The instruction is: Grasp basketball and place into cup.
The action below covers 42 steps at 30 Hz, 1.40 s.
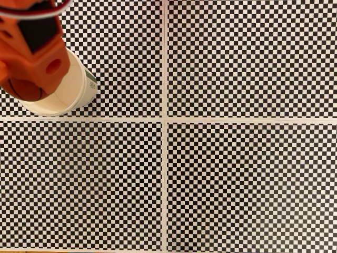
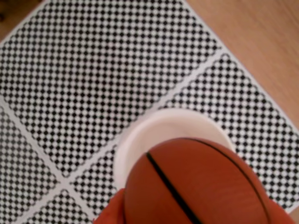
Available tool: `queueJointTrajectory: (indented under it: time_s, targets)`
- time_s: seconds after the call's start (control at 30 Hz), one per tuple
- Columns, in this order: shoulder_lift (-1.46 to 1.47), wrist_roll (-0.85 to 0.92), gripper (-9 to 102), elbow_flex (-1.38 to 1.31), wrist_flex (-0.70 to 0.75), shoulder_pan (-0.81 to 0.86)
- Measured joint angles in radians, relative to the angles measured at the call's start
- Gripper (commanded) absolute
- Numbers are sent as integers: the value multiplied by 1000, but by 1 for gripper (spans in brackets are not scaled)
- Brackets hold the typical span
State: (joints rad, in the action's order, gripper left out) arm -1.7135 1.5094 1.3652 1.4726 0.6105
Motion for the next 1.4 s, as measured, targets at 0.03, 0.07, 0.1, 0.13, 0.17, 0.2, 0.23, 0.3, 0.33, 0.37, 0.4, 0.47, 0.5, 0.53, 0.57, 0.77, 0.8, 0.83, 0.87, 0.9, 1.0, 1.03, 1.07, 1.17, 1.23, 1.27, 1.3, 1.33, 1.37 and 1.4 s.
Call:
queueJointTrajectory:
  time_s: [0.03,0.07,0.1,0.13,0.17,0.2,0.23,0.3,0.33,0.37,0.4,0.47,0.5,0.53,0.57,0.77,0.8,0.83,0.87,0.9,1.0,1.03,1.07,1.17,1.23,1.27,1.3,1.33,1.37,1.4]
  targets:
    - [-2,-3,38,0,0,-5]
    - [-3,-5,39,2,0,-9]
    - [-6,-6,40,2,0,-14]
    - [-11,-8,41,2,0,-17]
    - [-14,-8,42,2,0,-18]
    - [-14,-8,43,2,0,-18]
    - [-14,-8,43,2,0,-18]
    - [-14,-8,43,2,0,-21]
    - [-14,-8,43,2,0,-26]
    - [-14,-8,43,2,0,-31]
    - [-14,-8,43,2,0,-32]
    - [-14,-8,42,2,0,-31]
    - [-14,-8,42,2,0,-28]
    - [-17,-8,42,5,0,-26]
    - [-21,-8,42,9,0,-29]
    - [-80,5,41,23,0,-51]
    - [-101,8,41,26,0,-58]
    - [-127,11,41,44,0,-77]
    - [-153,14,40,60,0,-107]
    - [-178,11,40,66,5,-140]
    - [-227,-12,36,74,21,-241]
    - [-245,-23,36,75,29,-264]
    - [-261,-29,35,77,37,-293]
    - [-313,-37,35,94,54,-373]
    - [-365,-46,35,123,55,-408]
    - [-396,-49,36,144,55,-434]
    - [-426,-51,37,164,55,-468]
    - [-463,-49,37,189,55,-489]
    - [-497,-58,37,207,55,-517]
    - [-529,-64,37,225,55,-528]
